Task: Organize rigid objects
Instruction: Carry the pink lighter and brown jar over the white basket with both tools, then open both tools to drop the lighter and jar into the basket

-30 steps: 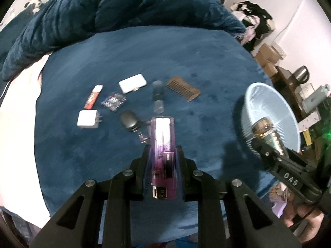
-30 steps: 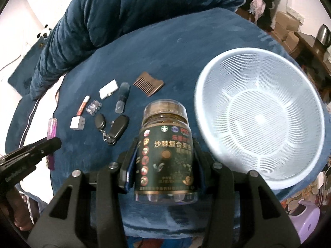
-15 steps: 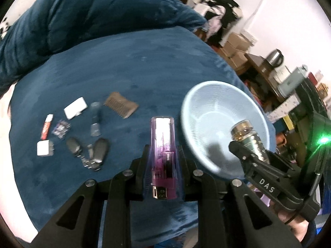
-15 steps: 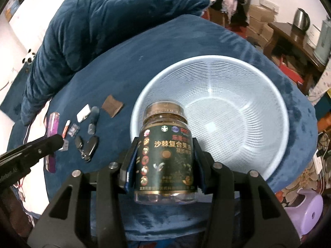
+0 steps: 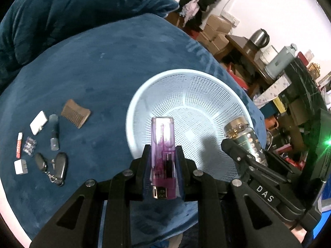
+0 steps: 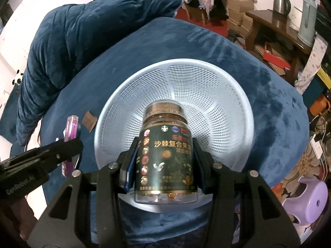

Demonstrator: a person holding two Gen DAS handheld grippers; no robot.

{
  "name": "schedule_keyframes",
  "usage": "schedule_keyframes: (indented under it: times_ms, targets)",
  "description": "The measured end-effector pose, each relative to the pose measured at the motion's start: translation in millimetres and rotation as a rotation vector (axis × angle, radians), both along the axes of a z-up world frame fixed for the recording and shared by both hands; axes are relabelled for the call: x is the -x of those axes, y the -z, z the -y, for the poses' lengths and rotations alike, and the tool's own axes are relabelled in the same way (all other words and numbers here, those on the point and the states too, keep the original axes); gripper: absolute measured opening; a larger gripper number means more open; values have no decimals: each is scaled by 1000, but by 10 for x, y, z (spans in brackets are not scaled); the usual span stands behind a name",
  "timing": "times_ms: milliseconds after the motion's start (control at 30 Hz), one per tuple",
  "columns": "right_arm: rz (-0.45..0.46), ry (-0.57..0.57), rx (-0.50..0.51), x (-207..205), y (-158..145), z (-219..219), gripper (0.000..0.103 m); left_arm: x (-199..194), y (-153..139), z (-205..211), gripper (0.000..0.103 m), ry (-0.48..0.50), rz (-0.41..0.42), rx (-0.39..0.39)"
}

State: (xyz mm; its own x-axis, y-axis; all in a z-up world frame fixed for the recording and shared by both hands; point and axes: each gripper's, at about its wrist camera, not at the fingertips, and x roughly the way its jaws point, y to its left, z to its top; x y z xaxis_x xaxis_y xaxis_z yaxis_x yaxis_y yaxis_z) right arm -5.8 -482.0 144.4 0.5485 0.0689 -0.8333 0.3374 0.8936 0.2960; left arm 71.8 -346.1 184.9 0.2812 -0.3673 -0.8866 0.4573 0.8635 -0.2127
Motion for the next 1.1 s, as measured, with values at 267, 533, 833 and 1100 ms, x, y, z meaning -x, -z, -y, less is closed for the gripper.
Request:
schedule_keyframes:
  times_ms: [267,533,833,1100]
  targets:
    - [-10,14,-7,-18,41,138,47,-71,184,195,21,18,-29,-21]
    - [-24,21,3,-55,78,181,47,-145,260,244,21,18,-40,-22]
    - [-45,29,4,-89,143,216,47,-192,300,296,21,22,-41,-29]
    - [-49,55,46,-82,125,275,67,-233,321,232,97,-48,-4,-46]
